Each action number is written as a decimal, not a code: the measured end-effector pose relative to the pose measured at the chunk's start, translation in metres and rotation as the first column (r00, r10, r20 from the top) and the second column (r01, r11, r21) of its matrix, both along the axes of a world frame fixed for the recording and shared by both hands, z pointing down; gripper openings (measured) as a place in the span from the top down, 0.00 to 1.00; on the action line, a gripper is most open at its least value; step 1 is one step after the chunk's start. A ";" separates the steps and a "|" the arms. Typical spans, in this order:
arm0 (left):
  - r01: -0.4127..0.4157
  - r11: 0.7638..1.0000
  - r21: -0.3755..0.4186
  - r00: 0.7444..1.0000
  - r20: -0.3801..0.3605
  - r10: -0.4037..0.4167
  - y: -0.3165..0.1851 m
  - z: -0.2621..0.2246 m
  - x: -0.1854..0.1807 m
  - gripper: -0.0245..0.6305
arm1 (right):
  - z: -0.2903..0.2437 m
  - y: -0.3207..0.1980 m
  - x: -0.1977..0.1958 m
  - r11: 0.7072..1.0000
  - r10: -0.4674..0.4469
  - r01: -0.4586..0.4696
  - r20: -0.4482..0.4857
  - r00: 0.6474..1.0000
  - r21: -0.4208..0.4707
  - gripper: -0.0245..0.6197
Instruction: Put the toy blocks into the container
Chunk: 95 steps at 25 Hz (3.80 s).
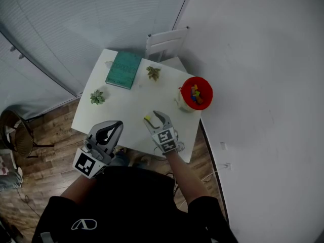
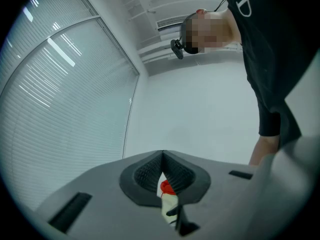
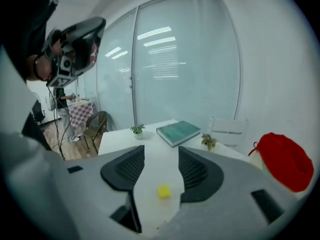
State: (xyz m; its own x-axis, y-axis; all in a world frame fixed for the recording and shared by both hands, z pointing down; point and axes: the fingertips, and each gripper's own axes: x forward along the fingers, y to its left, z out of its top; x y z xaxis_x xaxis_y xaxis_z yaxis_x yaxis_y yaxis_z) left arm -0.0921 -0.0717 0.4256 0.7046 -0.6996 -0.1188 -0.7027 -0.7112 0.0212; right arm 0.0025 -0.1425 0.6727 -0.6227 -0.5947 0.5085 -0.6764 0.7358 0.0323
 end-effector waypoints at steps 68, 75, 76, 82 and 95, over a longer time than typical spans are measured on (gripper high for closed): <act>-0.206 0.978 0.018 0.978 -0.018 0.207 -0.008 -0.010 0.065 0.96 | -0.259 0.058 0.107 0.813 0.223 -0.364 0.334 0.916 0.455 0.74; -0.274 0.962 0.023 0.962 -0.012 0.274 -0.007 -0.014 0.094 0.96 | -0.265 0.083 0.149 0.734 0.317 -0.499 0.416 0.852 0.462 0.74; -0.281 0.959 0.026 0.960 -0.012 0.281 -0.006 -0.014 0.097 0.96 | -0.265 0.086 0.152 0.728 0.323 -0.507 0.420 0.848 0.462 0.74; -0.298 0.954 0.021 0.954 -0.014 0.299 -0.005 -0.013 0.102 0.96 | -0.266 0.087 0.157 0.710 0.341 -0.529 0.429 0.836 0.465 0.74; -0.282 0.959 0.027 0.959 -0.012 0.282 -0.001 -0.015 0.097 0.96 | -0.248 0.037 0.186 0.701 0.387 -0.558 0.421 0.821 0.445 0.74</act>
State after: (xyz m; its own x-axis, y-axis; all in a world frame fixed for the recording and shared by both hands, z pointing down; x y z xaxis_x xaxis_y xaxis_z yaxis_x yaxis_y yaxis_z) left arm 0.0053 -0.0725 0.4103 0.8707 -0.4696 -0.1460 -0.4733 -0.8808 0.0103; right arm 0.1880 -0.1059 0.4247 -0.2417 -0.9623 -0.1246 -0.9697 0.2347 0.0683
